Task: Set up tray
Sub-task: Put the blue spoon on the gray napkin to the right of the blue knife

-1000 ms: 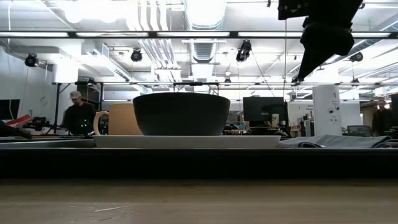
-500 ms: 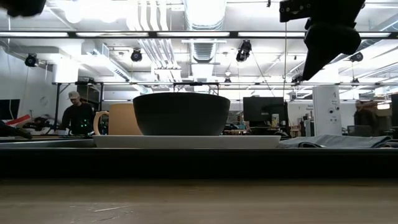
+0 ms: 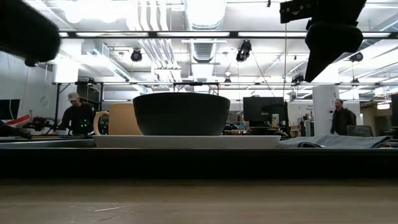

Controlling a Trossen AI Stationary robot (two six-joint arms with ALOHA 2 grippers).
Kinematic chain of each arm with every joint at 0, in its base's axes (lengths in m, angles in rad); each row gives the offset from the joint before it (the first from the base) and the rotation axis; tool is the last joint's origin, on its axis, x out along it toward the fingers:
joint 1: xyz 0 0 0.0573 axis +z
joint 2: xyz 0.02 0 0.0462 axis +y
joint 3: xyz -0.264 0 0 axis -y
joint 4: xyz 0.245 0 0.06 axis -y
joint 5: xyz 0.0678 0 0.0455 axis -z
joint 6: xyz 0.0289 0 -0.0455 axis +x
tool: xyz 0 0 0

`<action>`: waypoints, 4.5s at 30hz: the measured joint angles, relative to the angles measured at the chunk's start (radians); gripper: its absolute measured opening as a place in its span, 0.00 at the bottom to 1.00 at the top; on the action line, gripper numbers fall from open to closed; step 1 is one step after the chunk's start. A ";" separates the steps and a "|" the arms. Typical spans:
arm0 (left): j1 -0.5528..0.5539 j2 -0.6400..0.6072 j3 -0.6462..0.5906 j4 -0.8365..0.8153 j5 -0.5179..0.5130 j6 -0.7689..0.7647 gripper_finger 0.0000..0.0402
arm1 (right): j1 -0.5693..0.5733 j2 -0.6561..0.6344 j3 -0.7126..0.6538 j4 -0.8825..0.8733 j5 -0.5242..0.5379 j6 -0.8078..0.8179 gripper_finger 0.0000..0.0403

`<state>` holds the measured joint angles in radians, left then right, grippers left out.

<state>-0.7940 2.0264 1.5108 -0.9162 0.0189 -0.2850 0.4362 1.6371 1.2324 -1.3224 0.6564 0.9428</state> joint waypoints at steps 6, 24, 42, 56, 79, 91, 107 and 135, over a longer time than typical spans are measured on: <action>0.009 -0.003 -0.005 -0.033 -0.001 -0.034 0.45 | 0.000 0.000 0.000 0.001 -0.006 0.000 0.20; 0.003 -0.033 -0.138 -0.098 0.009 -0.094 0.45 | 0.000 0.000 0.000 0.002 -0.018 -0.007 0.20; 0.006 -0.040 -0.188 -0.096 0.051 -0.095 0.28 | 0.000 0.000 0.000 0.005 -0.090 -0.012 0.20; 0.003 -0.050 -0.192 -0.069 0.154 -0.188 0.02 | 0.000 0.000 0.000 0.006 -0.092 -0.012 0.20; -0.004 -0.095 0.240 -0.618 -0.183 -0.249 0.00 | 0.049 -0.002 -0.008 0.033 -0.073 0.060 0.20; 0.017 -0.059 0.279 -0.655 -0.601 0.062 0.00 | 0.209 -0.122 -0.151 0.595 0.180 0.067 0.29; 0.201 -0.038 0.241 -0.655 -1.324 0.671 0.00 | 0.155 -0.183 -0.315 1.066 0.421 0.059 0.33; 0.341 -0.035 0.184 -0.633 -1.438 0.939 0.00 | -0.153 0.002 -0.288 1.724 -0.082 -0.351 0.39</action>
<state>-0.4533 1.9915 1.6948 -1.5494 -1.4190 0.6537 0.2832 1.6394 0.9440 0.4011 0.5747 0.5922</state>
